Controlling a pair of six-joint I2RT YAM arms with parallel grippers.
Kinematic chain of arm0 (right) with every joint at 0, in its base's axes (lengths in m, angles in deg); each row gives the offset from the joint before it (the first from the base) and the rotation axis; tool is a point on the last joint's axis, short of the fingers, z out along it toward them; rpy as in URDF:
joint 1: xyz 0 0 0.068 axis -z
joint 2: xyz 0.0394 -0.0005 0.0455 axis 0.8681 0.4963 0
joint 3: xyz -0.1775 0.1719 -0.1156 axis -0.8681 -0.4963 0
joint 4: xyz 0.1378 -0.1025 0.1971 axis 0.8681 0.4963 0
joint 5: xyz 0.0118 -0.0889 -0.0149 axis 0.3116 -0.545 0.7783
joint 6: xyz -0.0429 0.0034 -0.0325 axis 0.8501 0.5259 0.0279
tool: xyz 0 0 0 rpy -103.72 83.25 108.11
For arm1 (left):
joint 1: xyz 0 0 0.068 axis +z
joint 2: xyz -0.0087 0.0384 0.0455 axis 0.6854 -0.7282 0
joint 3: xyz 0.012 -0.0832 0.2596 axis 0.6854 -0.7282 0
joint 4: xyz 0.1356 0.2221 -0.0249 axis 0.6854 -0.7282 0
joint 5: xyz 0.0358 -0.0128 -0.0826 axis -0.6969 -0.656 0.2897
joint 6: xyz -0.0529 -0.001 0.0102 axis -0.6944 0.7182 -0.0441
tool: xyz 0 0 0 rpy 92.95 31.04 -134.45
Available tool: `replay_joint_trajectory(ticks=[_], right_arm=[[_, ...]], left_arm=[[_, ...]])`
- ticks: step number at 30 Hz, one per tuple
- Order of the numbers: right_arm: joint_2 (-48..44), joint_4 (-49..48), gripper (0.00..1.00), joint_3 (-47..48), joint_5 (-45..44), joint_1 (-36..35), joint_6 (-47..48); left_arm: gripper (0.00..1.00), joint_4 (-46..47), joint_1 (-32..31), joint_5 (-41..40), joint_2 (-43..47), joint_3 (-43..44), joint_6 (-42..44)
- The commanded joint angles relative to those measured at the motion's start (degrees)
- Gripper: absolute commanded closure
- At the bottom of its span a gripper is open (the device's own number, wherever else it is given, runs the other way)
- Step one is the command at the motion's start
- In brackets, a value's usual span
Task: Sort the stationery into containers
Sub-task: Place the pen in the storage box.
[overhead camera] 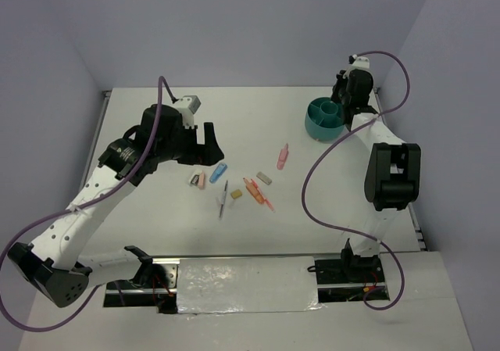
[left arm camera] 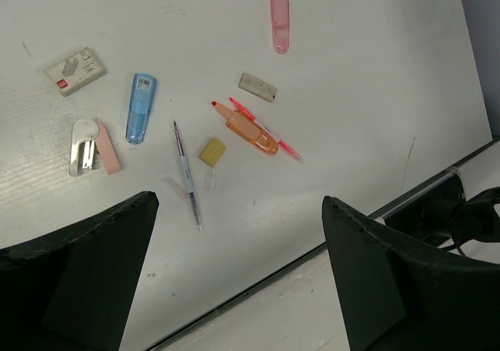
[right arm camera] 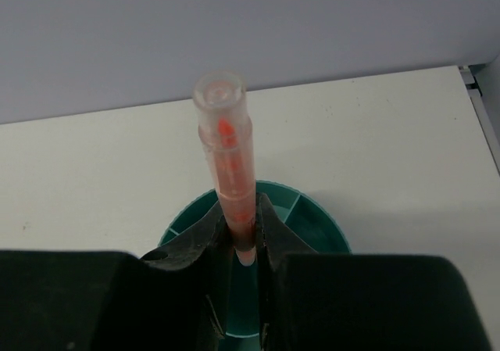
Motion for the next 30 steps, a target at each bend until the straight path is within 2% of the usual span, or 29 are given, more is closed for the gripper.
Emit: replay_joint_trajectory(ticks=[1,14,17,18,21,25,26,29,30], right_arm=[[-0.2,-6.4,0.97,1.0,0.3,0.0,-1.6],[-2.2,-8.7,0.92,-8.1,1.0,0.0,-2.7],[-1.2,-7.0,0.81,-7.3,3.2,0.0,-2.4],[-1.2,-6.6,0.71,-7.0,3.5,0.0,-2.4],[-2.3,-6.9,0.58,-7.7,3.3,0.0,-2.6],[-3.4,-4.5,0.53,-5.7,3.5,0.0,-2.1],[-4.2,-4.0,0.49,-5.4,3.5,0.0,-2.3],[-7.0,-1.5,0.48,-3.8,3.6,-0.1,-3.7],[-8.2,-0.8,0.48,-3.7,6.2,-0.4,-4.8]], left_arm=[[0.00,-0.4,-0.2,0.0,1.0,-0.5,1.7],[0.01,1.3,-0.1,-0.1,-0.2,-2.1,0.9],[0.01,1.6,-0.1,0.9,-0.8,-2.6,1.0],[0.01,1.5,-0.1,1.5,-1.1,-2.5,1.1],[0.01,0.9,-0.1,1.2,-1.6,-1.8,1.0],[0.01,1.3,-0.1,0.3,-1.1,-1.8,1.0],[0.01,0.8,-0.1,-0.1,-1.2,-1.7,0.9],[0.01,-0.7,-0.2,-2.7,-1.5,-1.1,0.0],[0.01,-2.0,-0.1,-4.4,-1.7,-0.7,-1.7]])
